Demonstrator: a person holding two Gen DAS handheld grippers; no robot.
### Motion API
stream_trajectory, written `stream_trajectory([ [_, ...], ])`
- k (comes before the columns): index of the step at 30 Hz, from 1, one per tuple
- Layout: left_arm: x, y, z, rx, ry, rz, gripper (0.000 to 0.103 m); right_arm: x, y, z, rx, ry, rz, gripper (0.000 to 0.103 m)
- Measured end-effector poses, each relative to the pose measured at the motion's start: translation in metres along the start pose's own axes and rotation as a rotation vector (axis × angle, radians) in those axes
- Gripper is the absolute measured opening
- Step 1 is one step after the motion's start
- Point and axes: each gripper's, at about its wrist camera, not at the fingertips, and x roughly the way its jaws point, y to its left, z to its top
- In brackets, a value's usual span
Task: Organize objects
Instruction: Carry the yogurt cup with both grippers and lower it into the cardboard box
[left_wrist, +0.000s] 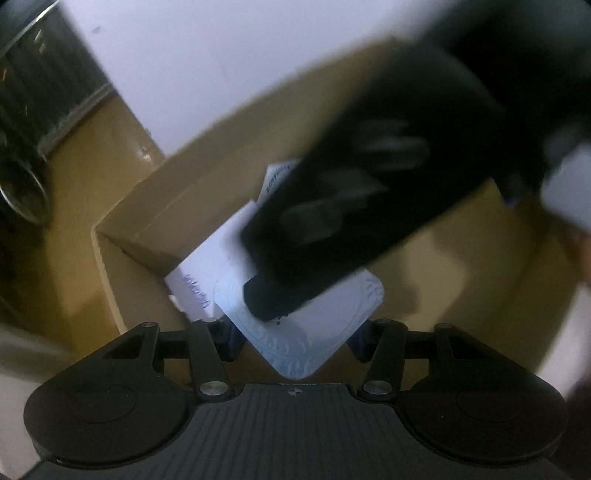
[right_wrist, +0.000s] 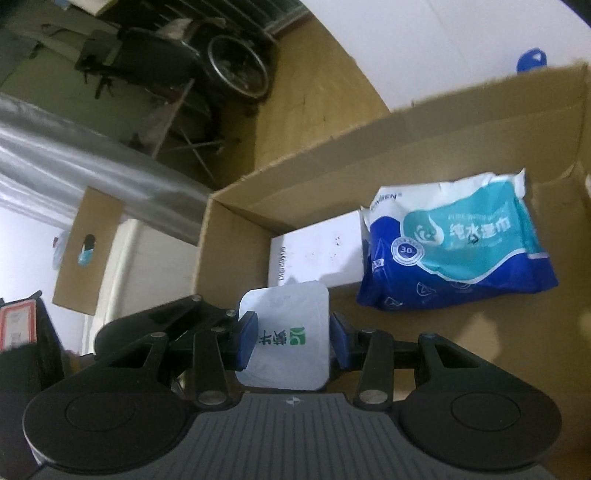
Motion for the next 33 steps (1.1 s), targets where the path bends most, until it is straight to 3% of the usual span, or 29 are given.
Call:
stream_trajectory([
  [3,0.010,-0.008,-0.002,0.077,0.055,0.060,0.055,0.008,-0.008,0.000,0.051,0.009,0.030,0.046],
  [7,0.011,-0.010,-0.005,0.140,0.098,0.058,0.058,0.016,-0.016,-0.001,0.072,0.021,0.025,0.044],
  [8,0.008,-0.011,-0.007,0.159,0.097,0.076,0.066,0.018,-0.017,0.000,0.071,0.012,0.030,0.039],
  [9,0.004,-0.010,-0.008,0.169,0.087,0.109,0.082,0.020,-0.018,0.001,0.072,0.016,0.037,0.036],
  [10,-0.002,-0.008,-0.010,0.182,0.061,0.144,0.087,0.023,-0.019,0.002,0.081,0.022,0.043,0.029],
  [12,-0.014,-0.002,-0.014,0.224,0.014,0.158,0.081,0.026,-0.019,0.002,0.099,0.025,0.070,0.027],
  [15,-0.014,0.010,-0.022,0.209,0.050,0.062,0.052,0.029,-0.009,0.000,0.061,0.026,0.057,0.026],
  [20,-0.010,0.006,-0.029,0.263,0.047,0.078,0.044,0.030,-0.001,0.000,0.038,0.023,0.033,0.026],
  [25,-0.007,0.004,-0.031,0.329,0.081,0.108,0.042,0.033,-0.006,0.002,0.086,0.036,0.045,0.026],
  [26,-0.003,-0.010,-0.028,0.344,0.095,0.113,0.042,0.033,-0.007,0.002,0.090,0.039,0.047,0.026],
  [29,0.005,-0.005,-0.010,0.374,0.132,0.124,0.042,0.036,-0.014,0.001,0.151,0.034,0.081,0.026],
  [33,0.009,-0.002,-0.002,0.346,0.170,0.136,0.041,0.038,-0.014,0.001,0.130,0.034,0.084,0.027],
])
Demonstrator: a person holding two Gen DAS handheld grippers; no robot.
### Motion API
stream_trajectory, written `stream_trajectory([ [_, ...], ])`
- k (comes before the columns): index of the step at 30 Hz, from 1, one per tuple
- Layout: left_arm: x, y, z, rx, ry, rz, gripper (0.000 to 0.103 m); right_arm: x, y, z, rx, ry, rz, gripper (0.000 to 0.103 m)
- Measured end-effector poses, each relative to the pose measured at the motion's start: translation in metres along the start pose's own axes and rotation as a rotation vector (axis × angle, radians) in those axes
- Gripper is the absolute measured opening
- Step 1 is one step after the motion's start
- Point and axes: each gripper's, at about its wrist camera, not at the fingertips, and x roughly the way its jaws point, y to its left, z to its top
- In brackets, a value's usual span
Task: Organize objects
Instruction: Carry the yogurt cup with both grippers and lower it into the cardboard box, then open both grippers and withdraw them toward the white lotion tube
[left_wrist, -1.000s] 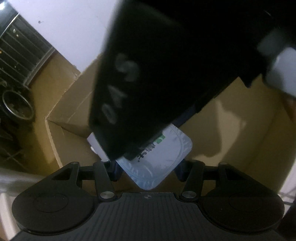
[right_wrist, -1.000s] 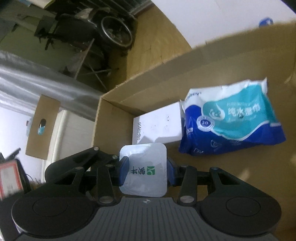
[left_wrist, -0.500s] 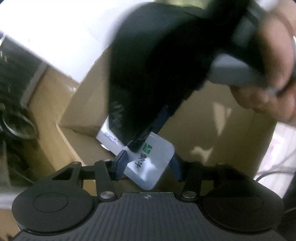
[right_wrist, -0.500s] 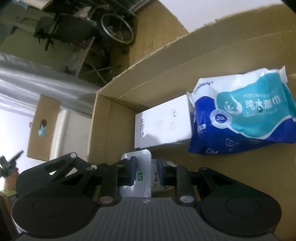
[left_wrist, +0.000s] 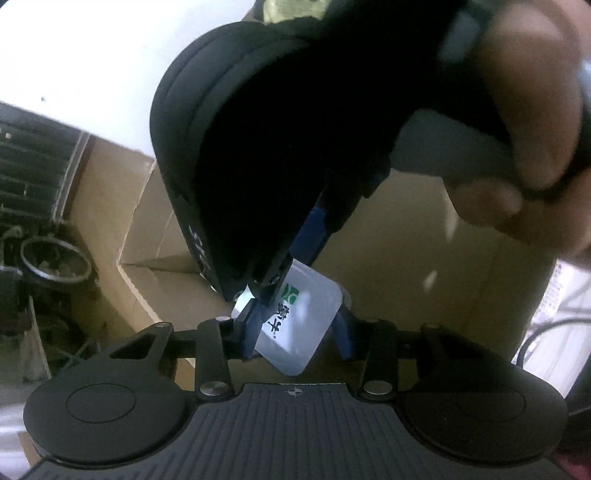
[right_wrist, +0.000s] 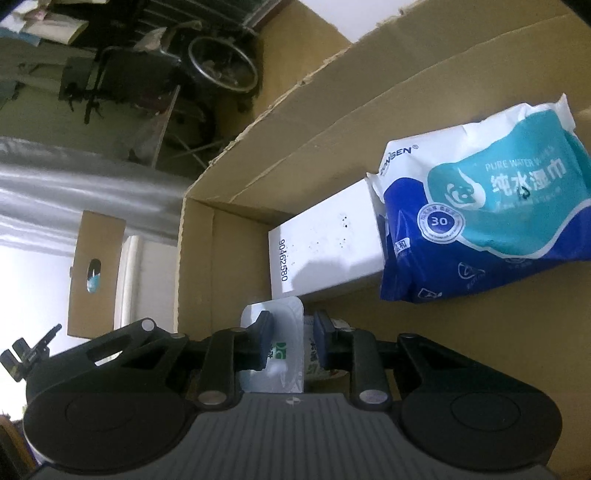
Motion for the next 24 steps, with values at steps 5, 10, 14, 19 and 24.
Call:
stream_trajectory([
  [5,0.001,0.017,-0.005,-0.019,-0.010,0.019,0.052,0.004,0.006,0.001,-0.020,0.026,-0.036,0.048],
  [10,-0.017,0.022,-0.014,-0.086,-0.032,0.011,0.055,-0.007,0.014,0.000,-0.069,-0.015,-0.077,0.056],
  [14,-0.038,0.026,-0.015,-0.149,-0.086,0.011,0.062,-0.030,0.026,0.003,-0.116,-0.092,-0.096,0.056],
  [19,-0.083,0.008,-0.019,-0.237,-0.140,0.047,0.065,-0.075,0.043,-0.003,-0.218,-0.154,-0.082,0.056],
  [24,-0.141,-0.011,-0.048,-0.338,-0.263,0.080,0.065,-0.135,0.042,-0.032,-0.350,-0.223,-0.028,0.056],
])
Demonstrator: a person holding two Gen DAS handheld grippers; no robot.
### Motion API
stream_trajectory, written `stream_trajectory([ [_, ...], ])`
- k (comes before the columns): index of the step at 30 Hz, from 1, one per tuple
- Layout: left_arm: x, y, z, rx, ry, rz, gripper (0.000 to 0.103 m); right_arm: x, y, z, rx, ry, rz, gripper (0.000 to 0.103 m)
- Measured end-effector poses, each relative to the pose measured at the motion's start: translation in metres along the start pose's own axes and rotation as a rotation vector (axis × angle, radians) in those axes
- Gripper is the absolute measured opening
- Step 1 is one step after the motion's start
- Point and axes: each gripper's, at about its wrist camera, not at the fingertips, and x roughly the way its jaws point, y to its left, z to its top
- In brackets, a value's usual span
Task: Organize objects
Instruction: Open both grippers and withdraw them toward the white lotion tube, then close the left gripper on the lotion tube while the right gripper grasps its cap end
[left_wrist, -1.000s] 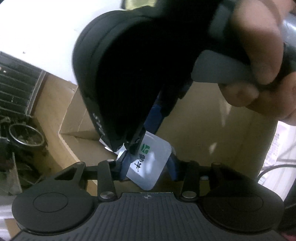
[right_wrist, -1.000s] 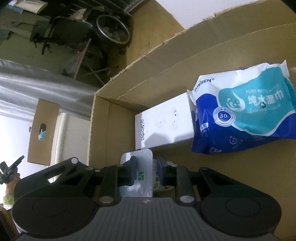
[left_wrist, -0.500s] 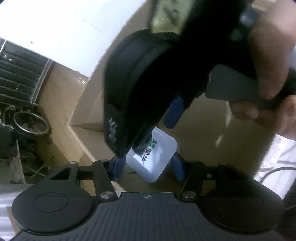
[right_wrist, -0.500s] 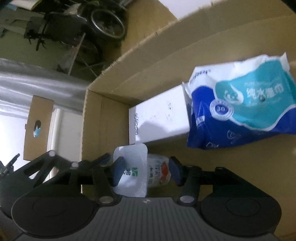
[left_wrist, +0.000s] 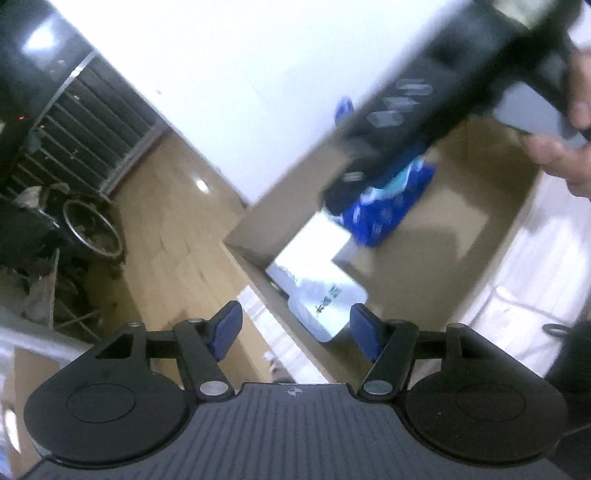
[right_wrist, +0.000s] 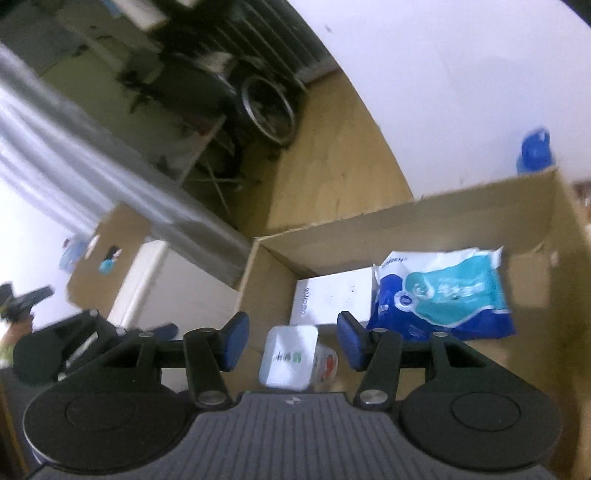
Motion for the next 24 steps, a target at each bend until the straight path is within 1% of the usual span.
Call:
stream_trajectory([
  [2,-0.023,-0.003,-0.015,-0.079,-0.070,-0.019,0.064,-0.028,-0.004,-0.016,-0.058,-0.030,0.021,0.056],
  [4,-0.035,0.001,-0.035,-0.183,-0.104,-0.059,0.063,-0.050,-0.014,-0.037,-0.101,-0.033,0.004,0.056],
  [7,-0.039,-0.002,-0.076,-0.396,-0.125,-0.152,0.059,-0.072,-0.040,-0.072,-0.046,-0.011,0.000,0.056],
  [8,-0.033,-0.004,-0.091,-0.475,-0.124,-0.195,0.057,-0.074,-0.048,-0.083,-0.017,0.010,-0.004,0.056],
  [10,-0.014,-0.011,-0.112,-0.568,-0.101,-0.249,0.056,-0.068,-0.063,-0.102,0.034,0.050,-0.022,0.056],
  [11,-0.002,-0.016,-0.121,-0.614,-0.078,-0.257,0.056,-0.063,-0.072,-0.111,0.058,0.061,-0.025,0.056],
  [12,0.012,-0.022,-0.129,-0.660,-0.054,-0.266,0.056,-0.054,-0.082,-0.120,0.103,0.071,-0.054,0.056],
  [13,0.022,-0.026,-0.134,-0.698,-0.052,-0.275,0.056,-0.046,-0.089,-0.127,0.145,0.079,-0.078,0.056],
  [15,0.041,-0.034,-0.142,-0.790,-0.065,-0.317,0.056,-0.030,-0.104,-0.137,0.216,0.094,-0.060,0.056],
  [17,0.053,-0.039,-0.142,-0.827,-0.059,-0.356,0.056,-0.017,-0.111,-0.141,0.245,0.104,-0.048,0.056],
  [19,0.061,-0.043,-0.141,-0.832,-0.066,-0.336,0.056,-0.010,-0.114,-0.141,0.254,0.099,-0.056,0.056],
  [21,0.063,-0.046,-0.141,-0.857,-0.086,-0.350,0.056,-0.004,-0.118,-0.141,0.275,0.106,-0.047,0.056],
  [24,0.058,-0.050,-0.145,-0.899,-0.084,-0.358,0.056,0.004,-0.125,-0.143,0.314,0.120,-0.025,0.056],
])
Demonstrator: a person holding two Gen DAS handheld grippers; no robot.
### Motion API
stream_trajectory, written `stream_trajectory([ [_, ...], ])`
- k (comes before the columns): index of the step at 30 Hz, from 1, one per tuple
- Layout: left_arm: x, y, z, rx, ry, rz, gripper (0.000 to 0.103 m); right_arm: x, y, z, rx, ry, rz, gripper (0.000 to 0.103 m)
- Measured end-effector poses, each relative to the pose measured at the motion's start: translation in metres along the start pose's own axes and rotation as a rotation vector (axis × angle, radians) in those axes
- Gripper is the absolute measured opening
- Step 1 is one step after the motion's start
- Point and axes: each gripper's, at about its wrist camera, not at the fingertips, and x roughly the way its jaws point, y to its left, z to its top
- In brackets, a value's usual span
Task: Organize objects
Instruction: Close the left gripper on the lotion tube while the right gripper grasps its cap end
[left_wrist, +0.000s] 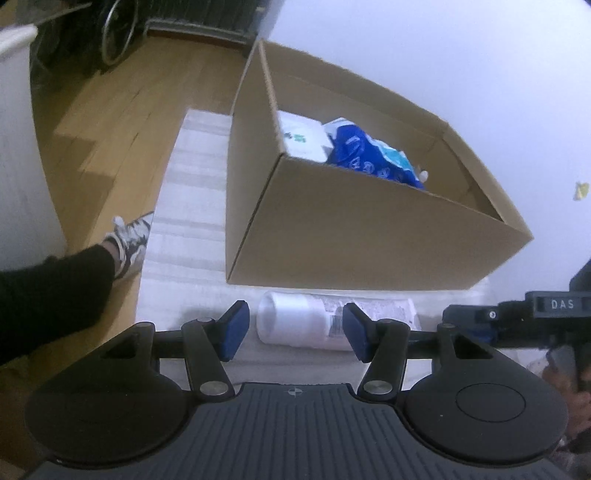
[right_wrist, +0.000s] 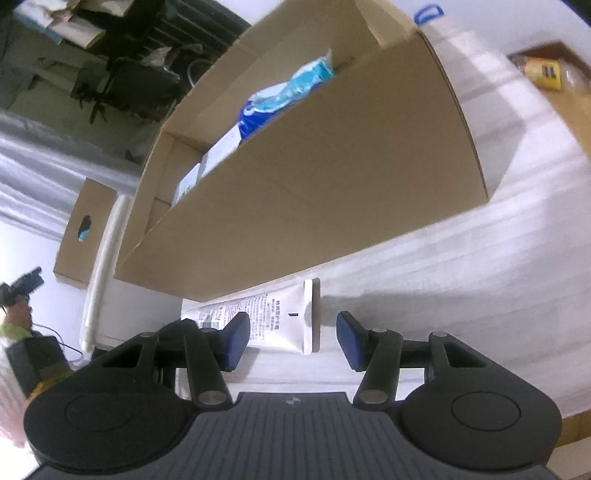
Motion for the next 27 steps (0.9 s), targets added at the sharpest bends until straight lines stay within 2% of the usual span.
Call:
stream_trajectory([
  [2,-0.002,0.002,-0.005,-0.021,-0.023,0.008,0.057,-0.001,-0.004,-0.003,0.013,-0.016,0.008,0.056],
  [5,0.001,0.009,-0.011,-0.082,-0.030,-0.036,0.058,0.000,-0.005,-0.004,0.023,-0.036,0.022,0.056],
  [7,0.000,0.010,-0.014,-0.099,-0.051,-0.039,0.058,0.002,-0.005,-0.004,0.027,-0.042,0.029,0.056],
  [10,0.004,0.006,-0.013,-0.068,-0.051,-0.039,0.059,0.006,-0.006,-0.005,0.024,-0.044,0.048,0.056],
  [15,0.009,-0.012,-0.015,0.028,-0.044,0.011,0.068,0.013,-0.009,-0.011,0.096,-0.037,0.113,0.056],
  [18,0.008,-0.017,-0.021,0.024,-0.069,0.037,0.068,0.012,0.000,-0.015,0.042,-0.061,0.079,0.056],
  [21,0.003,-0.016,-0.026,0.010,-0.076,0.039,0.066,0.011,0.004,-0.016,0.039,-0.068,0.026,0.045],
  [22,0.001,-0.016,-0.028,0.004,-0.078,0.041,0.065,0.011,0.005,-0.017,0.036,-0.072,0.004,0.036],
  [23,-0.002,-0.015,-0.031,-0.006,-0.078,0.039,0.065,0.009,0.005,-0.018,0.033,-0.073,-0.012,0.032],
  [27,-0.009,-0.015,-0.036,-0.008,-0.057,0.025,0.063,0.007,0.011,-0.022,0.049,-0.079,-0.040,0.032],
])
